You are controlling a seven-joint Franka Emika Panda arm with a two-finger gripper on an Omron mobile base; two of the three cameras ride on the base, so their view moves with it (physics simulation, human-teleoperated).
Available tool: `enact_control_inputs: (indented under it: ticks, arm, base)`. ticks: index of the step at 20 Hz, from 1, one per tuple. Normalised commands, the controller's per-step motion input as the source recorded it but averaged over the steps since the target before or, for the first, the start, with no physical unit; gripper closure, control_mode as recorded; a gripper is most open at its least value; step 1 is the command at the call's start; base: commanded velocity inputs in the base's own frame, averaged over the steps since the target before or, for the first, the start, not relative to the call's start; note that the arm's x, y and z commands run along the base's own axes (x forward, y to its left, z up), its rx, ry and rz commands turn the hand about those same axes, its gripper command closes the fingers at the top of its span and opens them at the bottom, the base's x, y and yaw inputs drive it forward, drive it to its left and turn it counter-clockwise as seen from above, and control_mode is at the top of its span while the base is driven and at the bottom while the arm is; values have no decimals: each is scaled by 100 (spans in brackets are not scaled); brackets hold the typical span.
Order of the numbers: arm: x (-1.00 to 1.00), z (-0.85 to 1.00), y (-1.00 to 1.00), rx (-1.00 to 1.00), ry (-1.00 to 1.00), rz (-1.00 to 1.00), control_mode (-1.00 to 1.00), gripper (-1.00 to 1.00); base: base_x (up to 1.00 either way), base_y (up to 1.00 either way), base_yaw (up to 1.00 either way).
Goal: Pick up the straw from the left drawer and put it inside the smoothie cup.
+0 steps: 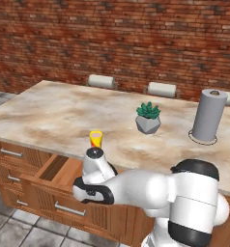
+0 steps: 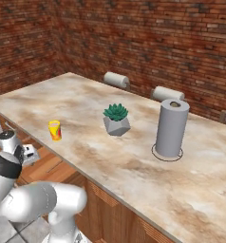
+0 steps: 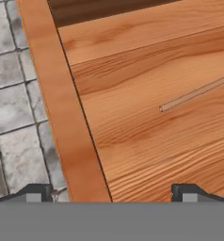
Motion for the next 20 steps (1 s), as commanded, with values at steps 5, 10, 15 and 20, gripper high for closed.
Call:
enact_control_inputs:
  ticks: [5, 10, 15, 20]
  arm:
    - [7, -32, 0, 0, 9, 0, -100, -100]
    - [-6, -27, 0, 0, 11, 0, -100, -100]
    - [-45, -26, 6, 0, 14, 0, -100, -100]
    - [-91, -16, 4, 0, 6, 5, -100, -100]
  base:
    - [0, 0, 0]
    - [0, 0, 0]
    - [0, 0, 0]
    - [0, 0, 0]
